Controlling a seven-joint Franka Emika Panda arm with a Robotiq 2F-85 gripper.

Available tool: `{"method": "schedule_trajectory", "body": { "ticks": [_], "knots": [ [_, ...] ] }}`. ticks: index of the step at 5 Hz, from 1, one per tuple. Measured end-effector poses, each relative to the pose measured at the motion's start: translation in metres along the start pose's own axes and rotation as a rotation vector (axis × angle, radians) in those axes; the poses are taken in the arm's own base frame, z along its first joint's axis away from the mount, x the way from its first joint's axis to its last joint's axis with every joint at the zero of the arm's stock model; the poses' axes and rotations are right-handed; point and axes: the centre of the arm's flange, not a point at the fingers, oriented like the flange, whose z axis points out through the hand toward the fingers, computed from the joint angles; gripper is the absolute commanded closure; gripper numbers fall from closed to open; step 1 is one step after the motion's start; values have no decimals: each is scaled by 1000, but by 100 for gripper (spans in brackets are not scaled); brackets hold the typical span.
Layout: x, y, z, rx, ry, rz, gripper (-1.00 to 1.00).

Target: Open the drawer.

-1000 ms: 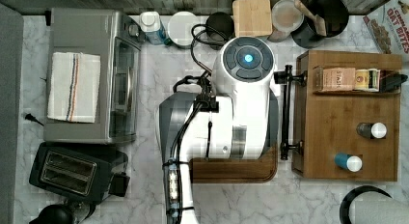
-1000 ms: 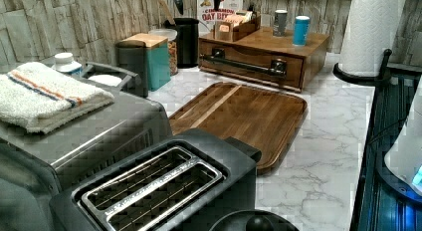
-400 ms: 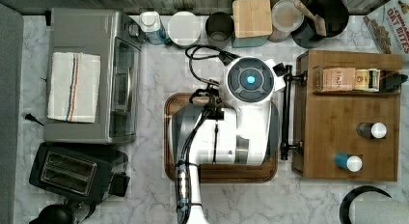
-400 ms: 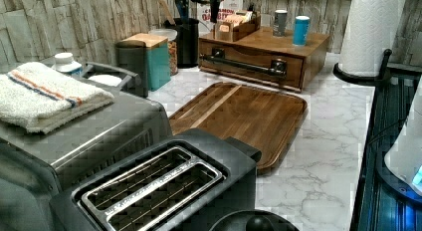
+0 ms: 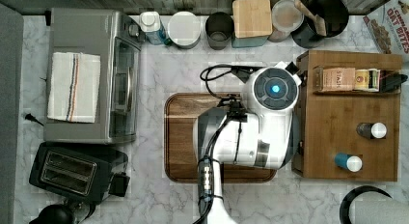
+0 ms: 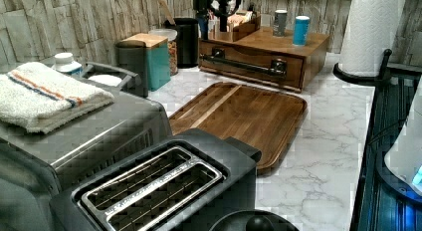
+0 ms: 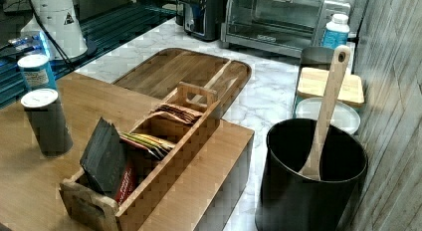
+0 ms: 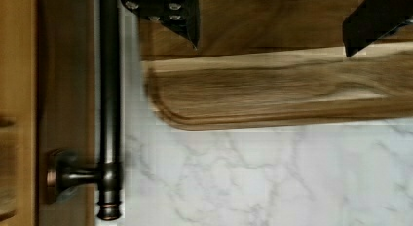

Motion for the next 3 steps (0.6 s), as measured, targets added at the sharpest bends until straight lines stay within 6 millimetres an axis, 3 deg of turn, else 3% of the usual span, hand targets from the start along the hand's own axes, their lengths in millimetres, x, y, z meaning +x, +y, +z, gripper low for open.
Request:
{"method": "schedule_trajectory", "body": {
  "ticks": [2, 3],
  "knots": [
    [5, 67, 4, -37, 161, 19, -100],
    [4, 84, 8, -93, 169, 5, -100]
  ]
}}
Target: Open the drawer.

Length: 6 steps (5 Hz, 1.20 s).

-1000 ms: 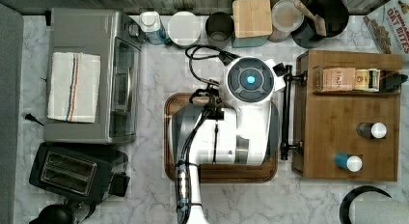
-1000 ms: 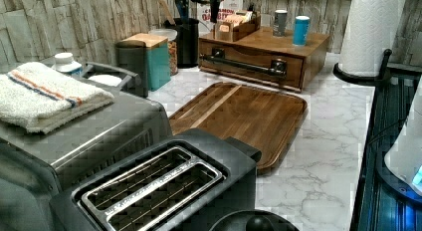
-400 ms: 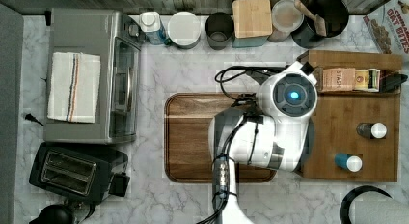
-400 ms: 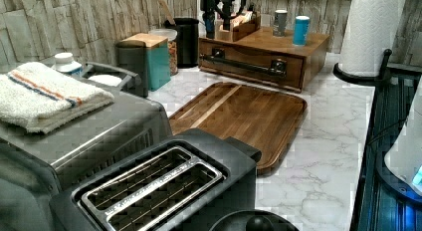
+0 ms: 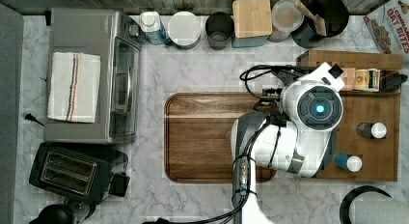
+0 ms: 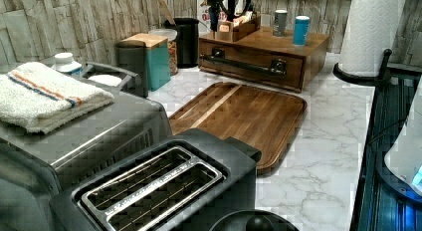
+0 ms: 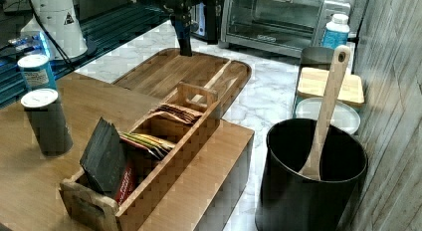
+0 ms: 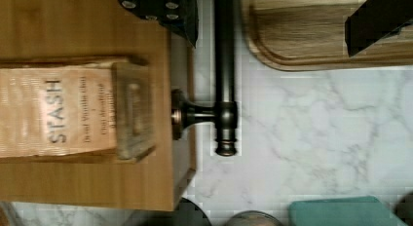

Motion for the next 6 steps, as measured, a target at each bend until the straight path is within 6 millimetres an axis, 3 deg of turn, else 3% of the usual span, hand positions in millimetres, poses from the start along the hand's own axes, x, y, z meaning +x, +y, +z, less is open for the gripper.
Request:
{"method": "schedule_trajectory", "body": {
  "ticks": [2, 4, 6],
  "knots": [
    [-2, -10, 30, -55, -64, -5, -100],
    [-6, -24, 45, -109, -16, 55, -100],
    [-14, -23, 88, -102, -52, 55, -100]
  ]
}}
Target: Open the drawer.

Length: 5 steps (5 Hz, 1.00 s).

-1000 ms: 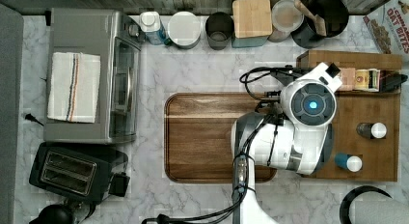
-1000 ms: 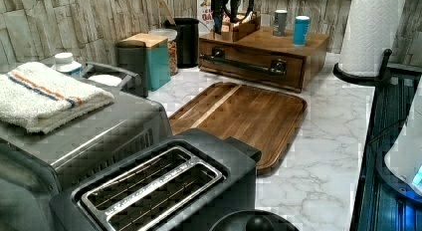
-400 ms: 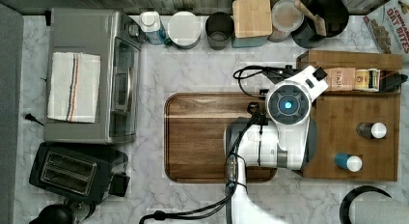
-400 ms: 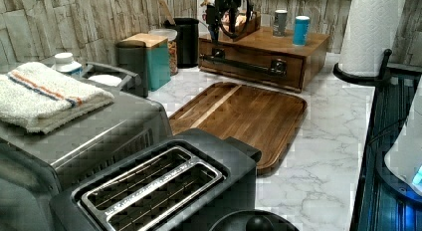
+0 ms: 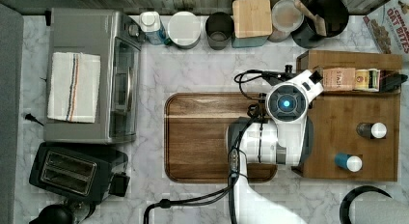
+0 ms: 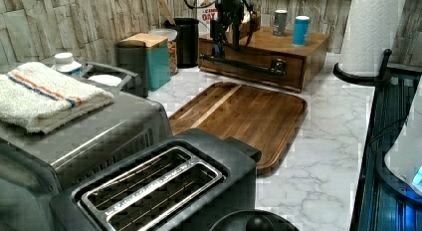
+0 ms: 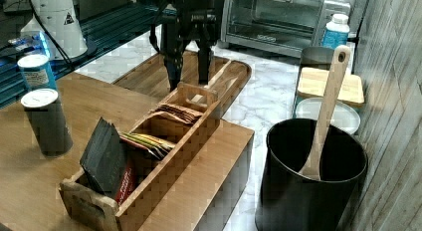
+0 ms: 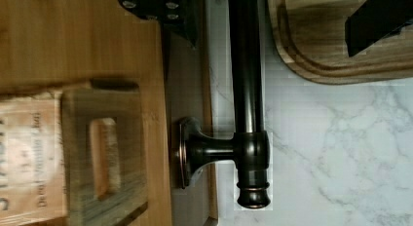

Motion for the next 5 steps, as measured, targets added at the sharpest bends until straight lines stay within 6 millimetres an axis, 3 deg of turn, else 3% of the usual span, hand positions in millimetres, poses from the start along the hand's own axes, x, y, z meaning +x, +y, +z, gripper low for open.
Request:
{"method": "schedule_trajectory", "body": {
  "ticks": [1, 3, 5],
  "knots": [
    [-9, -5, 23, 7, -25, -6, -100],
    [-26, -15, 50, 27, -11, -17, -100],
    [-36, -7, 81, 64, -57, 50, -100]
  ]
}}
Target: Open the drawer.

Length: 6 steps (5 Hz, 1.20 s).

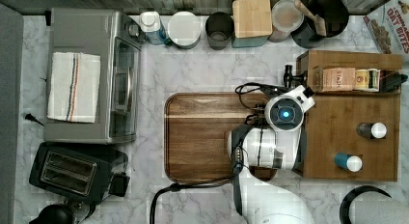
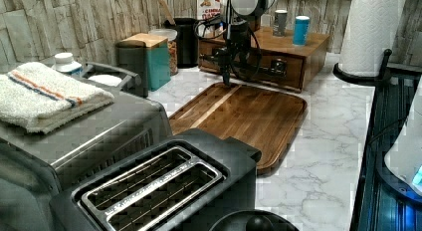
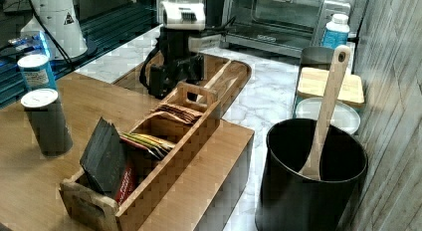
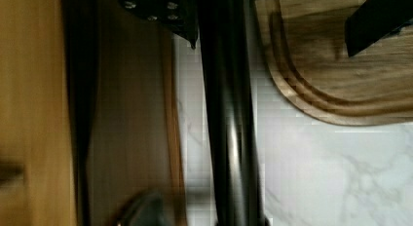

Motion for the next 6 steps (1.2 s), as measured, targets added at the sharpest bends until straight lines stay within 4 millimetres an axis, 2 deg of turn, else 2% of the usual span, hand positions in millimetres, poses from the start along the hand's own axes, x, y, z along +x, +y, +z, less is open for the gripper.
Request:
{"method": "schedule_trajectory", "body": {
  "ticks": [1, 2, 4, 5, 6],
  "knots": [
    [-1, 5, 8, 17, -17, 10, -100],
    [-2, 8, 5, 23, -13, 5, -100],
    [-6, 4, -6, 139, -27, 123, -100],
    [-14, -3, -17, 200, -1, 96, -100],
    [-27, -14, -22, 202, 56, -6, -100]
  ]
}}
